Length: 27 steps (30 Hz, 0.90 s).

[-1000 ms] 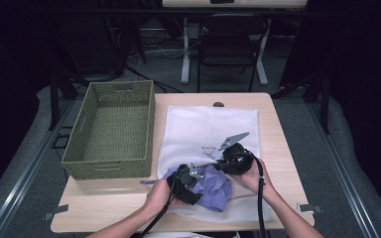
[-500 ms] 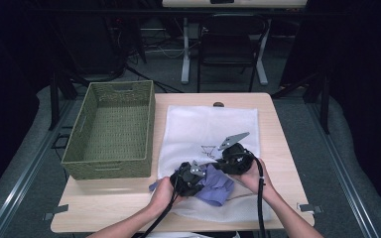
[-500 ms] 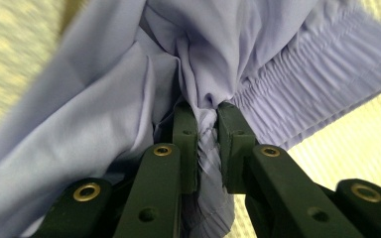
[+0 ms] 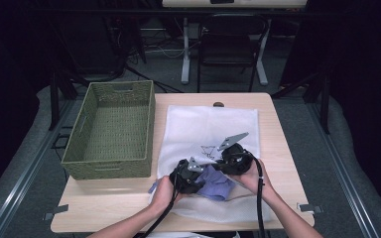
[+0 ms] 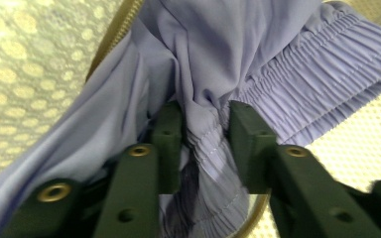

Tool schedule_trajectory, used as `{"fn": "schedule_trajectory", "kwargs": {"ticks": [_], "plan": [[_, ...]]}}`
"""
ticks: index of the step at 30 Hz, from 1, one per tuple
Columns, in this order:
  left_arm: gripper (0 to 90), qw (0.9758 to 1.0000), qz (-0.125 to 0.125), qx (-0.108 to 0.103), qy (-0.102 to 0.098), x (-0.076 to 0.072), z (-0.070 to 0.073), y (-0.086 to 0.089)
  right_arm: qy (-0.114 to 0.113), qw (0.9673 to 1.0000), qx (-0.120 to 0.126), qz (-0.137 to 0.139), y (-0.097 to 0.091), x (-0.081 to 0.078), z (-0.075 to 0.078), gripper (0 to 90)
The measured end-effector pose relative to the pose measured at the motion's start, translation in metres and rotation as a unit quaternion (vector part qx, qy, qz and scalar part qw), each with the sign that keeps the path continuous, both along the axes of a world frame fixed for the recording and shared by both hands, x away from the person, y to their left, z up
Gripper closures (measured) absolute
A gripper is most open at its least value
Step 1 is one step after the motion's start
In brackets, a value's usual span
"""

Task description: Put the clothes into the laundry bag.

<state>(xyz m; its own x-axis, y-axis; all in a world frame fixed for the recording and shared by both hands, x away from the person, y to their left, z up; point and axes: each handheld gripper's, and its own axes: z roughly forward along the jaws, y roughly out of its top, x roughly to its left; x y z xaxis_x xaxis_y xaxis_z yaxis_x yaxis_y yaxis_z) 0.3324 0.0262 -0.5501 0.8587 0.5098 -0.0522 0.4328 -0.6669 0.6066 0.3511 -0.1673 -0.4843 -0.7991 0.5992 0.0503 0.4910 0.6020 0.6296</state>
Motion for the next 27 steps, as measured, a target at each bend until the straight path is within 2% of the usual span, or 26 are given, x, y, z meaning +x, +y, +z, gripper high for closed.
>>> {"fn": "schedule_trajectory", "kwargs": {"ticks": [4, 13, 16, 20, 22, 24, 27], "plan": [[54.9, 0.9998, -0.013, 0.014, -0.001, -0.006, 0.008, -0.001, 0.002, 1.0000, 0.002, -0.002, -0.001, 0.000, 0.000, 84.5], [46.0, 0.9992, -0.027, 0.014, -0.024, -0.020, 0.034, 0.007, 0.002, 1.0000, 0.001, -0.005, -0.003, 0.001, 0.000, 84.4], [39.6, 0.9990, -0.024, 0.021, -0.032, -0.023, 0.043, 0.013, 0.004, 1.0000, 0.003, -0.007, -0.003, 0.001, 0.001, 84.4], [35.8, 0.9982, -0.014, 0.021, -0.055, -0.025, 0.055, 0.021, 0.004, 1.0000, 0.003, -0.007, -0.003, 0.001, 0.001, 84.4], [35.1, 0.9980, -0.002, 0.019, -0.060, -0.023, 0.058, 0.026, 0.004, 0.9999, 0.004, -0.009, -0.003, 0.001, 0.001, 84.4], [35.1, 0.9978, 0.005, 0.030, -0.058, -0.018, 0.059, 0.031, 0.005, 0.9999, 0.004, -0.008, -0.003, 0.001, 0.001, 84.4], [38.7, 0.9979, 0.015, 0.047, -0.041, -0.009, 0.052, 0.037, 0.004, 1.0000, 0.004, -0.008, -0.003, 0.001, 0.001, 84.4]]}}
